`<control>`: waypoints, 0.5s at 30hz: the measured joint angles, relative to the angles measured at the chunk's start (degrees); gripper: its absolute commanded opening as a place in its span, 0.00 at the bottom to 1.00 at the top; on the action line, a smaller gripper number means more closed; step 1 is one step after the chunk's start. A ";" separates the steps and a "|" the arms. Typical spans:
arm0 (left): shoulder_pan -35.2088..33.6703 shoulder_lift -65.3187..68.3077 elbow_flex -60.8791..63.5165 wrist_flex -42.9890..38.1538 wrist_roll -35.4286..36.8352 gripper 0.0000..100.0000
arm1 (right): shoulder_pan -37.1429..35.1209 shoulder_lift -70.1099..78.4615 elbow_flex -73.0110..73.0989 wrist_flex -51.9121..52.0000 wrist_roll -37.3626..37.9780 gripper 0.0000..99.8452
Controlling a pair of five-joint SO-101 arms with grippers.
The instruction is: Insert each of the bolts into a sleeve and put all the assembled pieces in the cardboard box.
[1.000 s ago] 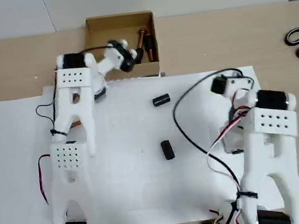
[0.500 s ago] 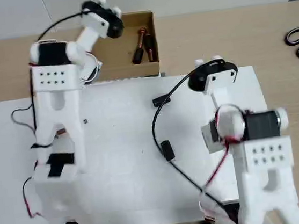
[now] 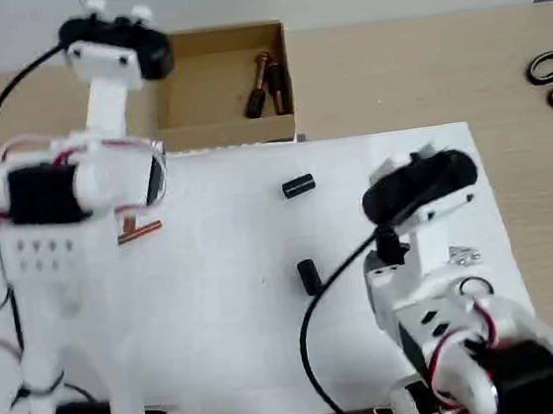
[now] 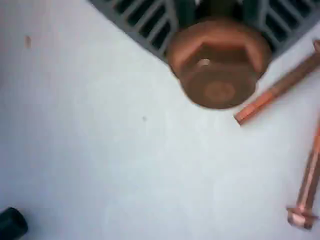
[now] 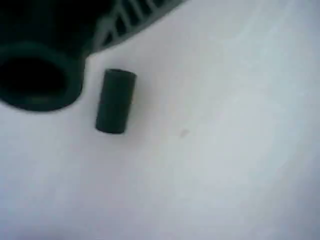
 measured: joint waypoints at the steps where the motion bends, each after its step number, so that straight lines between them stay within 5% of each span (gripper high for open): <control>1: 0.53 -2.29 2.29 -0.70 1.58 0.01 | -1.05 -1.14 2.11 -1.58 0.00 0.00; 15: 14.24 -31.56 31.65 -16.88 31.56 0.01 | -20.40 -12.66 23.65 -18.73 -3.87 0.00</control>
